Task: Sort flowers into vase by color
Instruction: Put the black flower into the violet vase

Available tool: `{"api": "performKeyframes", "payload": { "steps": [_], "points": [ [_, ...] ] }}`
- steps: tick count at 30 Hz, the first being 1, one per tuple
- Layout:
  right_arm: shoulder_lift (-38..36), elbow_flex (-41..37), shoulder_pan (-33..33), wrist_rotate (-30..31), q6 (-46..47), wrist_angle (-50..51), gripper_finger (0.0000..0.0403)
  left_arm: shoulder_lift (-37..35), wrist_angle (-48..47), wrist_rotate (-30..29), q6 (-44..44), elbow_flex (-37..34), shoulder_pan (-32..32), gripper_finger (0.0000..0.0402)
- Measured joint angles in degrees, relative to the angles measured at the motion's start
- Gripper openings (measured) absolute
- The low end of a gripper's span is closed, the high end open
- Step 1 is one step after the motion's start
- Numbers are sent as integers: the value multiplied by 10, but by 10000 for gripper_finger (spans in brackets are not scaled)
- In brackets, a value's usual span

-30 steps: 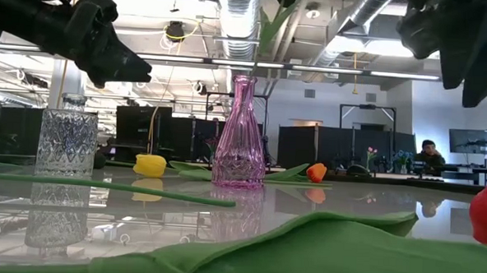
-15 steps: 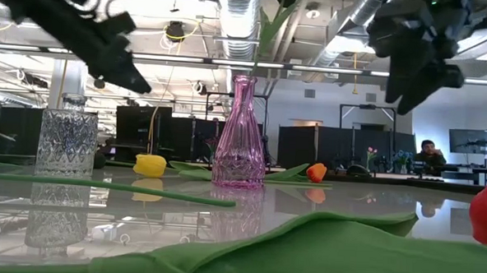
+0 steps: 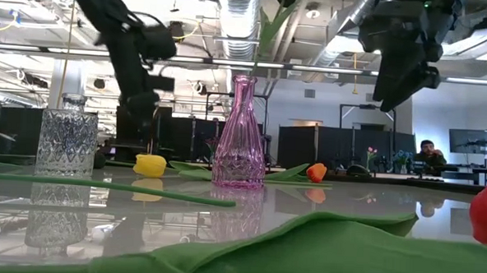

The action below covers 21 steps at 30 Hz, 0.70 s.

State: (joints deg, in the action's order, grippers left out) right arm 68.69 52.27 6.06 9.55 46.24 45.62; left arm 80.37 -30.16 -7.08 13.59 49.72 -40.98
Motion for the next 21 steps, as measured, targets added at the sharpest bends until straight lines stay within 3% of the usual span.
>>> {"api": "performKeyframes", "payload": {
  "steps": [11,17,21],
  "points": [
    [0,0,3,26,-147,2,204,159,-91,7,84,79,-34,222],
    [0,0,2,26,-210,2,204,196,-89,15,94,82,-71,222],
    [0,0,-2,27,-213,2,204,199,-95,56,102,83,-92,208]
  ]
}}
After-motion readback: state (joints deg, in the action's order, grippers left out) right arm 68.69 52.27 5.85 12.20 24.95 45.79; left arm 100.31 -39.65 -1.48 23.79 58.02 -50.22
